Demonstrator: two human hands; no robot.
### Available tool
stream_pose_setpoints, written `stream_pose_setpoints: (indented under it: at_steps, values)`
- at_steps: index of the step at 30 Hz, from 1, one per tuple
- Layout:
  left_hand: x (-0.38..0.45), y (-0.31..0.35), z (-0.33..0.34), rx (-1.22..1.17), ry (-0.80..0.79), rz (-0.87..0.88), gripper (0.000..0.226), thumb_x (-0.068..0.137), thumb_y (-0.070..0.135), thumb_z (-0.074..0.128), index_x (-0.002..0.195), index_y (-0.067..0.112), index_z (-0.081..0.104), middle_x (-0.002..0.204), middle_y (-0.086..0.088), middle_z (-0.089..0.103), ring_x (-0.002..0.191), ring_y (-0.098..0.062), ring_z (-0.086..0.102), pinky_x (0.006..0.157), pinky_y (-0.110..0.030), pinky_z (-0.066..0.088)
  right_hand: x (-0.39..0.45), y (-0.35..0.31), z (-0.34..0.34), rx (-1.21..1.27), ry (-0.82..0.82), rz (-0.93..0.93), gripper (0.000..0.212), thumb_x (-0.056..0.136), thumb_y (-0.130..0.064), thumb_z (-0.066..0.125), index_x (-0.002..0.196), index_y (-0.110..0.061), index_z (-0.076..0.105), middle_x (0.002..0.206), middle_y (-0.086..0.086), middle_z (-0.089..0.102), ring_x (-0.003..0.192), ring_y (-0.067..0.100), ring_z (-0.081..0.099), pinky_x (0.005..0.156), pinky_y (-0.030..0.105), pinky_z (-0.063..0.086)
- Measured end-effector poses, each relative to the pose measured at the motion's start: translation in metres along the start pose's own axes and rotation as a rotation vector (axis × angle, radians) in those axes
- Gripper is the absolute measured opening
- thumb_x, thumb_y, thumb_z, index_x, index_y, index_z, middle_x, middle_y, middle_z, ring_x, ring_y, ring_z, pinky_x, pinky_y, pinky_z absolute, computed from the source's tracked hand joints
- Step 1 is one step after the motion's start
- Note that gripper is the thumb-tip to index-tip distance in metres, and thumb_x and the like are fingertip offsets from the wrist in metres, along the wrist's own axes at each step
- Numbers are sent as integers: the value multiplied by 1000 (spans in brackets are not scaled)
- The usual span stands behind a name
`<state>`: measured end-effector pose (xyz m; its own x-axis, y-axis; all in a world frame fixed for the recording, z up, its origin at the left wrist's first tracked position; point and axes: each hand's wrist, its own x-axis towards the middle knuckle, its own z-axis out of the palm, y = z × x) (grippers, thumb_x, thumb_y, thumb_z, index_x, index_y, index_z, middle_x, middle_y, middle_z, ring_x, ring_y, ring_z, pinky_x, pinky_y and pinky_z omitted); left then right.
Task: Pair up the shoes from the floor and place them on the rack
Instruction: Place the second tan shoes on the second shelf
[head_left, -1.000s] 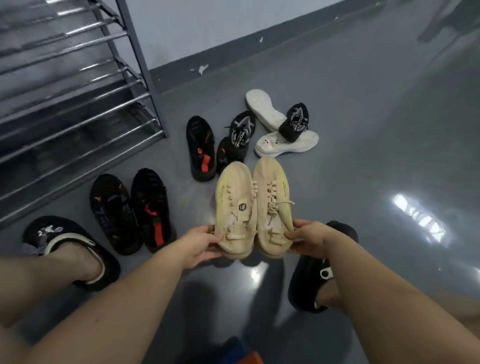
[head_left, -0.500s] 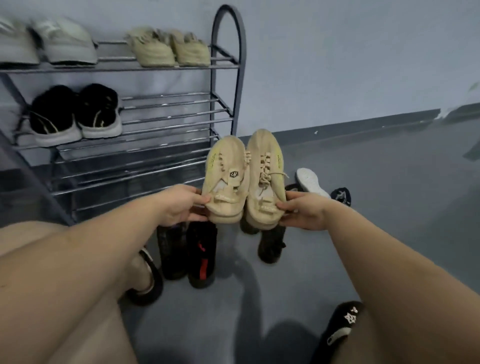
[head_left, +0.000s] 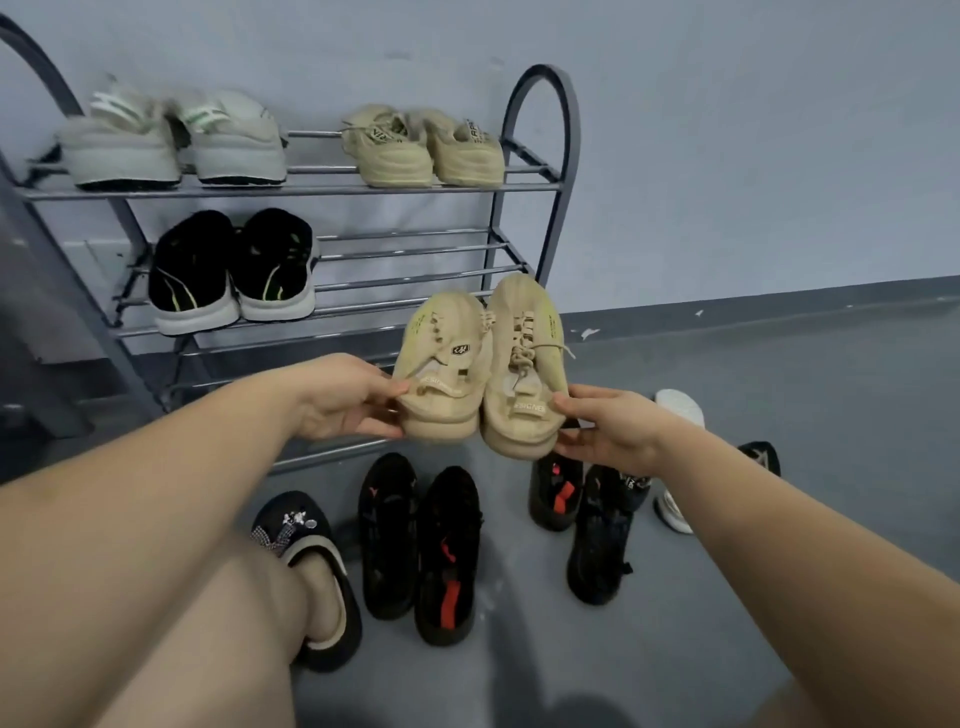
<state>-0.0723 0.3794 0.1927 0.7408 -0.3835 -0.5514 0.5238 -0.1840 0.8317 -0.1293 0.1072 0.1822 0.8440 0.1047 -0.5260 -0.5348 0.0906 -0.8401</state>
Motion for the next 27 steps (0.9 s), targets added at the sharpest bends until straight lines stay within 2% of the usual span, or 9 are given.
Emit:
stream_pose_setpoints:
  at_steps: [4, 7, 11, 15, 21, 25, 27]
  values:
    - [13, 15, -9, -88, 65, 31, 15, 95, 9, 48, 100, -1, 58, 103, -12, 63, 93, -21, 62, 70, -30, 58, 29, -22, 8, -44, 54, -42, 17, 96, -15, 51, 99, -24, 65, 87, -3, 65, 78, 15, 57, 77, 27, 50]
    - [28, 29, -14, -153, 137, 71, 14, 95, 9, 48, 100, -1, 57, 102, -11, 63, 90, -19, 62, 63, -30, 60, 51, -44, 15, -4, 137, -100, 20, 98, -15, 48, 109, -24, 63, 81, -3, 62, 69, 13, 52, 73, 27, 48]
    - [51, 44, -19, -214, 217, 150, 25, 95, 9, 49, 117, 0, 55, 112, -12, 62, 98, -22, 61, 76, -34, 52, 84, -70, 25, -27, 219, -157, 27, 99, -18, 46, 123, -21, 59, 83, -3, 59, 70, 12, 49, 68, 24, 47]
    - [76, 59, -26, -314, 284, 173, 35, 95, 10, 50, 128, -2, 50, 126, -14, 59, 112, -25, 56, 86, -37, 49, 114, -93, 34, -52, 329, -214, 28, 99, -19, 45, 124, -15, 58, 82, -2, 57, 70, 11, 51, 62, 23, 45]
    - [118, 77, -51, -387, 361, 196, 36, 96, 15, 48, 129, 1, 50, 128, -12, 58, 107, -24, 57, 87, -35, 48, 157, -122, 37, -142, 392, -280, 30, 100, -18, 42, 126, -13, 57, 78, -3, 57, 66, 11, 52, 60, 23, 46]
    - [130, 80, -61, -421, 383, 202, 34, 97, 15, 48, 128, 1, 50, 116, -10, 59, 101, -24, 57, 90, -35, 48, 179, -133, 43, -180, 384, -278, 30, 101, -16, 41, 126, -13, 58, 76, -4, 58, 64, 10, 53, 58, 22, 44]
    - [136, 82, -62, -419, 385, 202, 33, 98, 15, 46, 128, 1, 50, 118, -10, 59, 101, -24, 56, 91, -34, 48, 188, -135, 45, -190, 378, -274, 31, 101, -15, 39, 126, -11, 57, 76, -4, 57, 64, 11, 53, 57, 22, 43]
